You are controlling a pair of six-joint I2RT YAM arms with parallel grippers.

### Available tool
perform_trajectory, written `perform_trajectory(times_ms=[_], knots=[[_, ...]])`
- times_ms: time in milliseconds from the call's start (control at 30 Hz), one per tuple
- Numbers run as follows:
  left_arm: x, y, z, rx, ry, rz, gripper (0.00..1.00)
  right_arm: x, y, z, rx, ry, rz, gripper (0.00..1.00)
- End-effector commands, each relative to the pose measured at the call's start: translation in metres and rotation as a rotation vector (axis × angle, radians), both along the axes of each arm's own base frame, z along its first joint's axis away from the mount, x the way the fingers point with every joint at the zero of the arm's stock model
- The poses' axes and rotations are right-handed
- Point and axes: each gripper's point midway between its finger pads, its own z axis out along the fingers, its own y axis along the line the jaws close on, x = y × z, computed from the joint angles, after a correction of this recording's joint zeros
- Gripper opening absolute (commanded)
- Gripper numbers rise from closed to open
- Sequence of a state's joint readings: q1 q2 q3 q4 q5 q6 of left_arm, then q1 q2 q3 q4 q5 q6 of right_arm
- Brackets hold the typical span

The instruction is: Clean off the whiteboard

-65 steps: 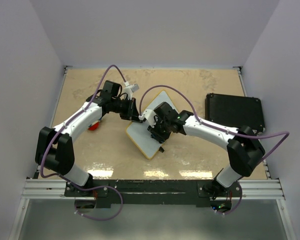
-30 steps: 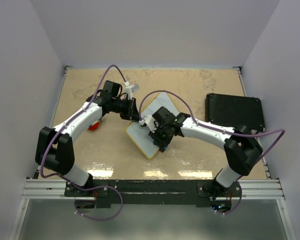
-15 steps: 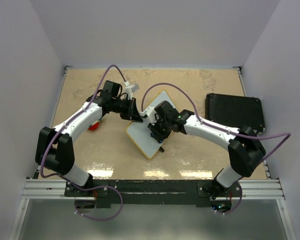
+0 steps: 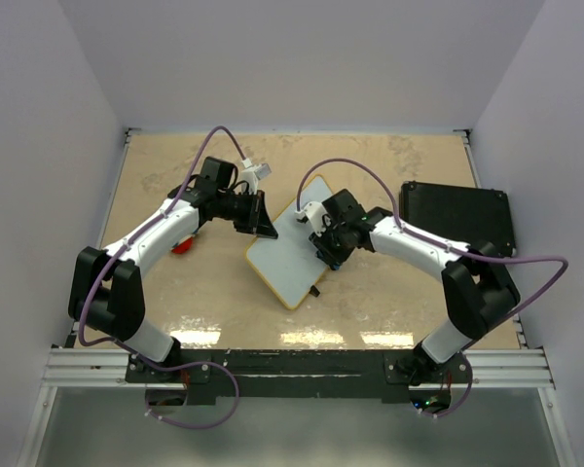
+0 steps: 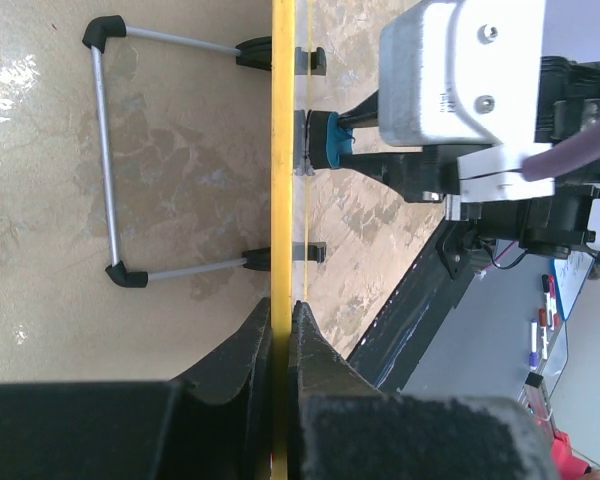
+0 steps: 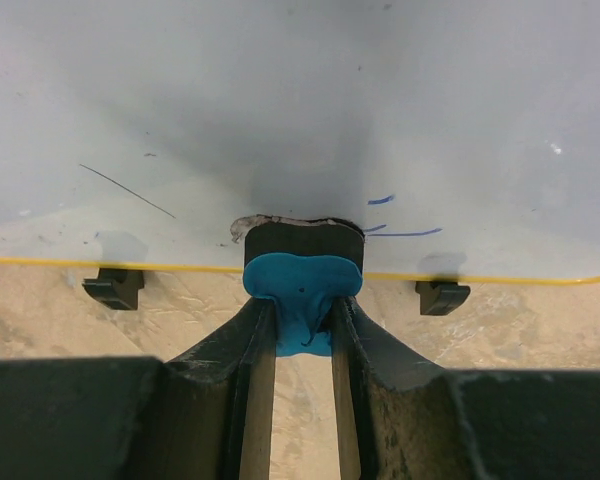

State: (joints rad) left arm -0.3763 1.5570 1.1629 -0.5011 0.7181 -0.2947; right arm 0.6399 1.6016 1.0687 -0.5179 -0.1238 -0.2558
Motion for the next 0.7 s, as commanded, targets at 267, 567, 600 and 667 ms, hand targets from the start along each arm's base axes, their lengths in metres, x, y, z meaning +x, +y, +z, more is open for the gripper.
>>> perform_trajectory(times_ms=[267, 567, 600, 667], knots=[[0.011, 0.004, -0.007, 0.047, -0.054, 0.020, 0.00, 0.025, 0.007, 0.015, 0.035, 0.000, -0.019, 0.00], [0.012, 0.003, -0.007, 0.043, -0.056, 0.016, 0.00, 0.075, 0.007, 0.053, 0.105, -0.104, -0.035, 0.00], [0.012, 0.003, -0.007, 0.043, -0.057, 0.015, 0.00, 0.074, 0.006, 0.049, 0.096, -0.092, -0.029, 0.00], [0.013, 0.003, -0.006, 0.042, -0.058, 0.016, 0.00, 0.068, 0.005, 0.039, 0.092, -0.063, -0.010, 0.00]])
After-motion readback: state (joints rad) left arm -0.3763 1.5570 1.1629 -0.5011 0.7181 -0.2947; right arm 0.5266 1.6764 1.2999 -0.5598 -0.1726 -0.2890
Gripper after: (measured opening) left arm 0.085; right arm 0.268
